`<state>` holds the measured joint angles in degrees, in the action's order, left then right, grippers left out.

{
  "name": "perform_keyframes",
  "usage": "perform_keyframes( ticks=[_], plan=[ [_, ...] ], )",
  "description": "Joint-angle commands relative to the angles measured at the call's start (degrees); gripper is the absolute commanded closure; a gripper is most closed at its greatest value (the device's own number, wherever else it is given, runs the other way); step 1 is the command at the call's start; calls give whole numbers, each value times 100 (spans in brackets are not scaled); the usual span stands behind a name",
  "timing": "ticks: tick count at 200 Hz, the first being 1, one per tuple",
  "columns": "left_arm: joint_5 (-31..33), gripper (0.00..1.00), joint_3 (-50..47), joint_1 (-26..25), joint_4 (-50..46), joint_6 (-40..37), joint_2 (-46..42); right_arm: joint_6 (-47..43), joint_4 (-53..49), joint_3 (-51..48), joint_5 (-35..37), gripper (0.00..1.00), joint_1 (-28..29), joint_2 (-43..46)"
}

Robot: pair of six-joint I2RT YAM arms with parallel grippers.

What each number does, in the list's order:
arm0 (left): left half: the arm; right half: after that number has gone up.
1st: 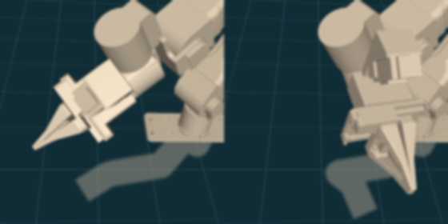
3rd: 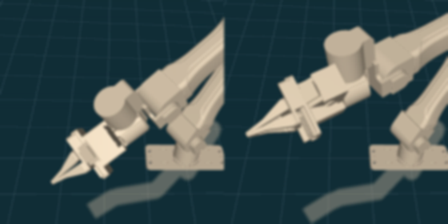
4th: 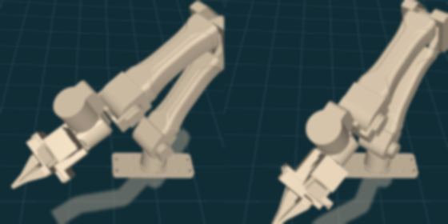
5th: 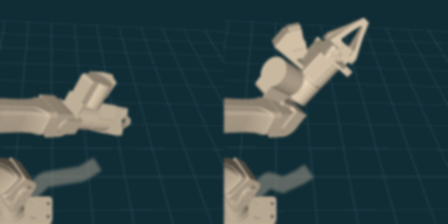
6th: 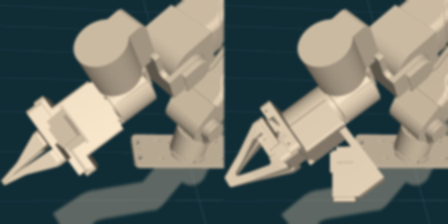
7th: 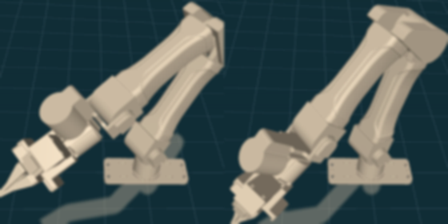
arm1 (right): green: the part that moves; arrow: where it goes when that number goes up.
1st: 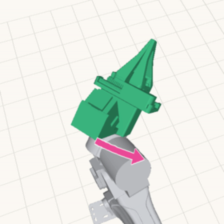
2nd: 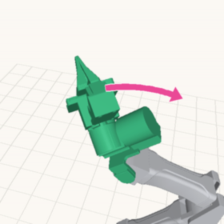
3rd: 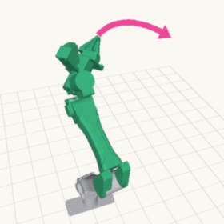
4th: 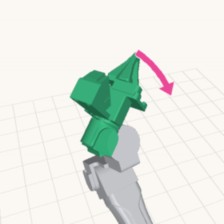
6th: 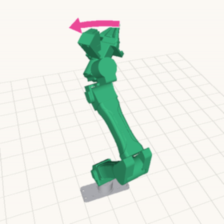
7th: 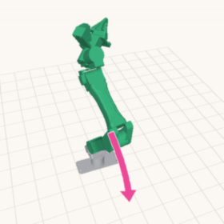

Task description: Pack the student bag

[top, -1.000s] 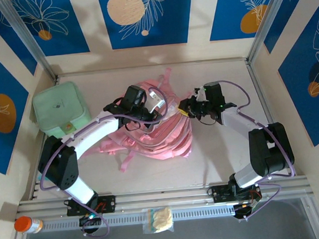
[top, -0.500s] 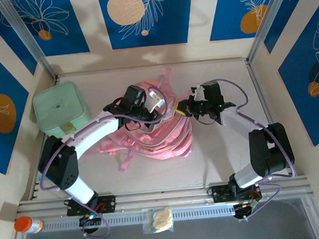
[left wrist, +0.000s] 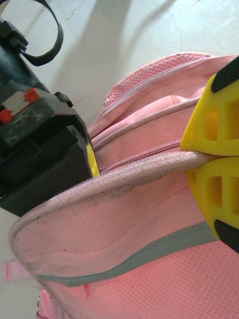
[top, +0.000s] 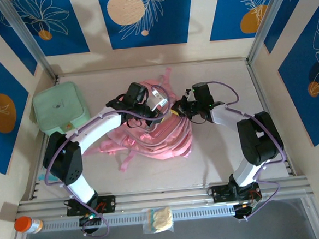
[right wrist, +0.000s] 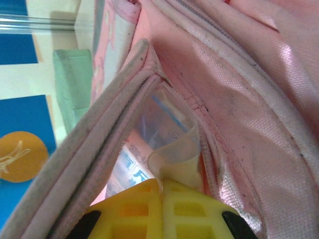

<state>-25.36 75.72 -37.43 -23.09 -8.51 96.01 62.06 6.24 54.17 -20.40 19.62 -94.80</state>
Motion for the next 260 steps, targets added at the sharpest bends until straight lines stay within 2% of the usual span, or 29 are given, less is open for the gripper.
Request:
perform_keyframes(
  ticks=[1, 29, 44, 68, 79, 102, 118, 138, 176, 192, 211, 223, 239, 260],
  plan=[
    [-880, 100, 386, -64, 834, -323, 18, 533, 177, 191, -317, 100, 254, 83],
    [-843, 100, 313, -56, 1098, -233, 16, 1087, 1012, 68, -264, 100, 678, 224],
    [-832, 100, 320, -28, 1205, -103, 41, 910, 732, 88, 22, 100, 778, 58],
    [-958, 100, 230, 42, 1423, 59, -15, 571, 751, -137, 354, 100, 691, -382],
    [-875, 100, 199, 47, 1418, 104, -25, 565, 888, -228, 240, 100, 556, -500],
    [-651, 100, 75, 74, 1421, 165, -96, 608, 1165, -450, 13, 100, 416, -102],
    [-628, 100, -34, 128, 1395, 165, -163, 299, 594, -404, 84, 93, 396, 463],
    [-690, 100, -231, 201, 1441, 151, -265, -13, 97, -420, 24, 76, 184, 1042],
    [-874, 100, -440, 283, 1317, 55, -459, -550, -796, -382, -346, 66, -473, 1482],
    [-898, 100, -461, 285, 1247, 34, -495, -806, -1223, -115, -675, 65, -742, 1220],
    [-944, 100, -473, 281, 1195, 18, -505, -1068, -1483, 193, -799, 70, -953, 843],
    [-957, 100, -471, 288, 1139, 11, -497, -1159, -1483, 309, -744, 70, -1050, 711],
    [-980, 100, -479, 286, 1123, 7, -508, -1282, -1442, 618, -1054, 75, -1091, 431],
    [-1024, 100, -439, 287, 1127, 24, -524, -1157, -1366, 823, -1205, 76, -1075, 102]
  ],
)
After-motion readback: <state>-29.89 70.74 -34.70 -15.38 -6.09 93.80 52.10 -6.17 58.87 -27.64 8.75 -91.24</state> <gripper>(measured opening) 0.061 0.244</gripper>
